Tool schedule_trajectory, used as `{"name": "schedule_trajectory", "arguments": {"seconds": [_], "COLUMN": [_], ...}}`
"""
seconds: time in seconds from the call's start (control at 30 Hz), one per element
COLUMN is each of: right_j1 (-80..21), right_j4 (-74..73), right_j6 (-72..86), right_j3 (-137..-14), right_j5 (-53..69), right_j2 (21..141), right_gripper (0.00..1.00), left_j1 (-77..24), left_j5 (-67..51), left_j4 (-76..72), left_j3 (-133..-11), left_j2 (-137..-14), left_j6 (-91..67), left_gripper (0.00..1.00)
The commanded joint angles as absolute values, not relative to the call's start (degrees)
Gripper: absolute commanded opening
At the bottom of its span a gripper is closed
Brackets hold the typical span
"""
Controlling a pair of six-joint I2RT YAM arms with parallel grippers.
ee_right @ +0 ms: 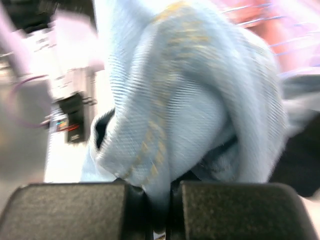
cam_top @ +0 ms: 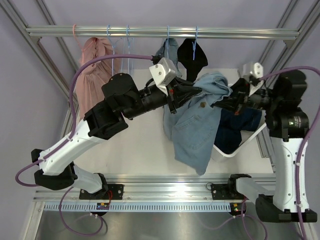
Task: Remove the skirt from the hanger
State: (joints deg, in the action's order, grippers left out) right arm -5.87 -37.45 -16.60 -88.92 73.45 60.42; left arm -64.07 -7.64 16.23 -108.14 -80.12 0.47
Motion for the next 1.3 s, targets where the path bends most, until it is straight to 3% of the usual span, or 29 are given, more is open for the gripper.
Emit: {"name": "schedule_trajectory", "arguments": {"seconds": [0.0, 0.03, 0.07, 0.2, 0.27, 0.33, 0.43, 0.57, 0.8, 0.9, 1.0, 1.13, 1.23, 1.27], "right_j1": [4.37, 8.92, 11.14, 22.56, 28.2, 30.58, 31.2, 30.24, 16.64, 13.98, 13.89, 13.89, 13.89, 13.97], "right_j4": [-38.32, -38.06, -35.97, -23.59, -17.34, -20.54, -46.34, -60.0, -50.73, -48.95, -50.1, -51.58, -53.6, -54.05], "right_j6": [-13.28, -11.27, -9.42, 6.43, 10.62, 6.62, -18.5, -32.31, -45.25, -48.59, -51.41, -52.29, -50.98, -49.5], "right_j3": [-96.58, -98.77, -99.57, -100.64, -100.54, -103.69, -110.63, -105.49, -67.93, -59.53, -55.65, -54.4, -56.77, -57.65], "right_j5": [78.56, 79.18, 80.23, 83.31, 83.67, 83.24, 76.48, 68.68, 47.22, 42.37, 40.44, 38.5, 38.15, 38.06], "right_j2": [60.47, 60.73, 61.52, 64.33, 66.87, 69.25, 74.52, 77.7, 69.09, 67.33, 67.24, 64.61, 61.45, 60.57], "right_gripper": [0.0, 0.0, 0.0, 0.0, 0.0, 0.0, 0.0, 0.0, 0.05, 0.1, 0.18, 0.38, 0.6, 0.72], "left_j1": [-63.99, -63.98, -63.98, -63.37, -62.32, -61.09, -58.72, -55.03, -45.1, -41.76, -40.08, -38.5, -38.41, -38.32], "left_j5": [-1.07, 1.56, 2.89, 9.3, 12.12, 14.31, 14.76, 14.15, 8.0, 6.51, 6.06, 6.5, 6.5, 6.76], "left_j4": [13.62, 14.41, 16.15, 20.73, 23.54, 26.52, 29.43, 29.97, 29.97, 29.44, 29.53, 29.62, 29.88, 30.06], "left_j3": [-110.21, -110.39, -110.56, -110.39, -110.21, -109.87, -108.99, -105.22, -105.2, -107.04, -109.07, -114.24, -118.45, -119.35], "left_j2": [-78.84, -78.66, -78.58, -78.05, -77.7, -77.35, -76.82, -75.59, -77.6, -80.24, -83.66, -89.02, -93.42, -95.34], "left_j6": [0.35, 0.7, 0.96, 1.93, 1.67, 0.97, 0.26, -3.6, -10.19, -12.03, -13.18, -13.97, -14.41, -14.59], "left_gripper": [0.15, 0.26, 0.47, 0.71, 0.77, 0.82, 0.85, 0.85, 0.84, 0.84, 0.79, 0.76, 0.73, 0.72]}}
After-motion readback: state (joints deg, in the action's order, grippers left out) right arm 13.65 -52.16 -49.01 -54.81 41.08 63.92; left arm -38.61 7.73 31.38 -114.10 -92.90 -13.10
